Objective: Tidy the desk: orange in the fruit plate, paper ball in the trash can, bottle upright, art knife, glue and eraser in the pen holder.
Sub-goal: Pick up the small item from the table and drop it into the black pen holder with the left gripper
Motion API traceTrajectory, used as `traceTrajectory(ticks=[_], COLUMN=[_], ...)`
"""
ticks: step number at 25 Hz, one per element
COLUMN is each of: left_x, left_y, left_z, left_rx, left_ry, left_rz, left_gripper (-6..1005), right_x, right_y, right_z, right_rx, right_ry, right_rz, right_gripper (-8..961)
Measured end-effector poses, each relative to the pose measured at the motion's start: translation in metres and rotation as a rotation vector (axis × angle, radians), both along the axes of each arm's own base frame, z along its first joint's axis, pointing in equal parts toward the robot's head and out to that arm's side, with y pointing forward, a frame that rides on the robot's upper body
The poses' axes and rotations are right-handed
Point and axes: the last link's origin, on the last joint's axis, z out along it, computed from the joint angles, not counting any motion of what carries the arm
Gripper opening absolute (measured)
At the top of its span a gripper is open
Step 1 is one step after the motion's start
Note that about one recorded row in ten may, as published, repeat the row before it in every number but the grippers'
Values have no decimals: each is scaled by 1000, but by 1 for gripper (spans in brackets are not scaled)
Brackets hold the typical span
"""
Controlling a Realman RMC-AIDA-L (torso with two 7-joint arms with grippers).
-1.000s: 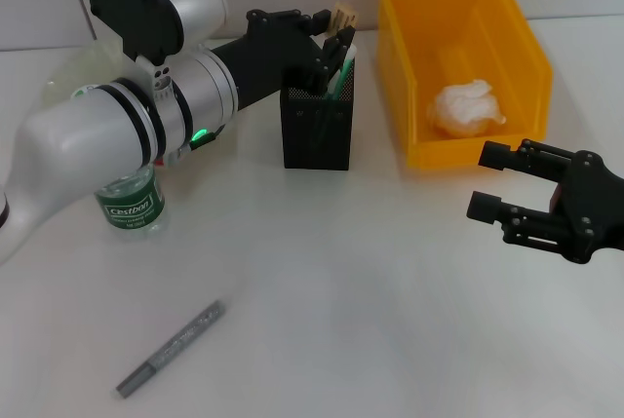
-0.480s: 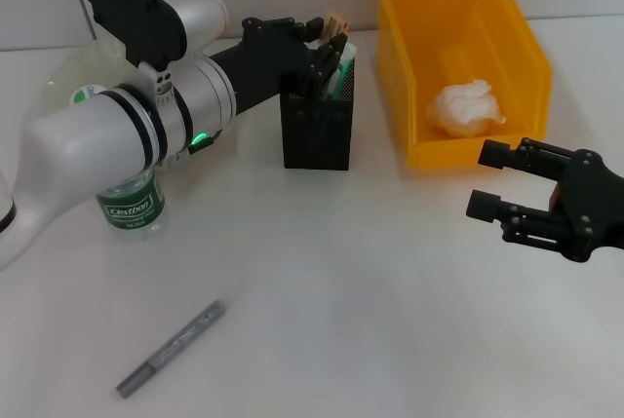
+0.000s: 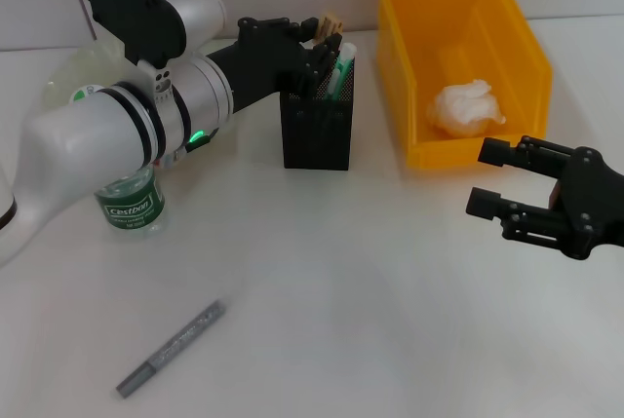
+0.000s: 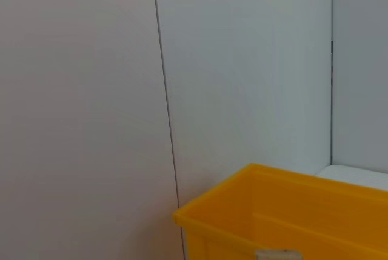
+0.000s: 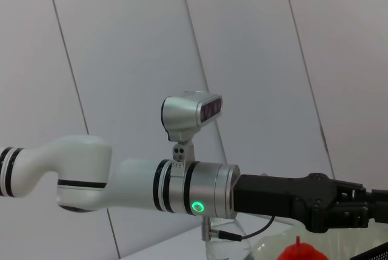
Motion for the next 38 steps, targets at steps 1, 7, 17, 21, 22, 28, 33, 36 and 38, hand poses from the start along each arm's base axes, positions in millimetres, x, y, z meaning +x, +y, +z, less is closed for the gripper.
traceTrajectory(ticks=[1, 7, 17, 21, 22, 28, 33, 36, 38], left_x=[0, -2, -4, -5, -5, -1, 7, 13, 14], left_y=[0, 0, 0, 0, 0, 0, -2, -5, -6], left_z=[0, 0, -2, -1, -1, -1, 0, 1, 1], left_rx=[0, -1, -4, -3, -3, -4, -3, -5, -6], left_ry=[0, 2, 6, 1, 1, -1, -8, -15, -17], left_rz=[0, 4, 12, 22, 22, 9, -20, -42, -49], left_gripper=[377, 381, 386, 455, 489, 711, 788, 786, 786], right_x=[0, -1, 0, 0, 0, 0, 0, 0, 0], right_y=[0, 1, 1, 1, 1, 1, 1, 1, 1], right_z=[0, 0, 0, 0, 0, 0, 0, 1, 1], right_rx=[0, 1, 2, 1, 1, 1, 0, 2, 2], right_ry=[0, 0, 0, 0, 0, 0, 1, 0, 0], right_rz=[0, 2, 0, 1, 0, 1, -1, -2, -2], right_gripper=[723, 723, 723, 723, 723, 723, 723, 723, 723])
